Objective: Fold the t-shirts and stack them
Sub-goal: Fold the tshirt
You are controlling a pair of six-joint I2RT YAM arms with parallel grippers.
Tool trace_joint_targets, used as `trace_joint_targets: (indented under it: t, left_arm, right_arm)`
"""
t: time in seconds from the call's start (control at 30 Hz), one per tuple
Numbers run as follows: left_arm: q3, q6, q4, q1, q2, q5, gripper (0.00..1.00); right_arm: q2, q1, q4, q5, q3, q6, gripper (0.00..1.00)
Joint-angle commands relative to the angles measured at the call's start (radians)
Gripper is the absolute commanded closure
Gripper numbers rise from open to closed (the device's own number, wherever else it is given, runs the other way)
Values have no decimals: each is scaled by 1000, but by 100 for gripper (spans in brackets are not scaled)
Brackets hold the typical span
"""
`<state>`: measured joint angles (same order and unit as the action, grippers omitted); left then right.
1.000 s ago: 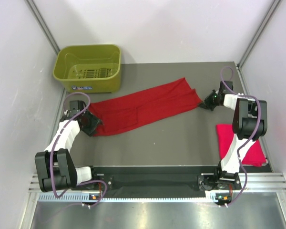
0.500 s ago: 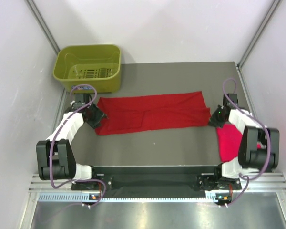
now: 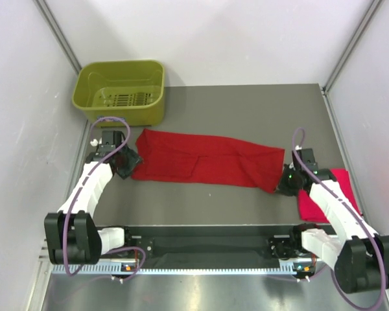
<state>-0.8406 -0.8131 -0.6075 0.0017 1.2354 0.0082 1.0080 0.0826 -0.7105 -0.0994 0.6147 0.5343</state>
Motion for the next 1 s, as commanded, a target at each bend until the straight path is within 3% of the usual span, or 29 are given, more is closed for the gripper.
trace_joint_targets:
  t: [0.0, 0.3, 0.57, 0.7, 0.8, 0.97]
  left_arm:
    - [-41, 29, -67, 1, -53, -95, 40]
    - [-101, 55, -83, 1, 19, -128, 41]
    - [-94, 2, -109, 1, 68, -126, 37]
    - [-95, 3, -133, 3, 82, -113, 35]
    - [-78, 5, -138, 9, 73, -99, 33]
    - [-51, 17, -107, 26, 78, -47, 31]
  right_arm:
    - [-60, 84, -125, -31, -36, 12, 100]
    - [-183, 261, -311, -86, -30, 4, 100]
    - [-192, 416, -331, -184, -64, 69, 98]
    - [-195, 437, -360, -175, -3, 56, 72]
    - [-148, 440, -376, -194, 66, 33, 59]
    - [-27, 442, -362, -160, 299, -64, 46]
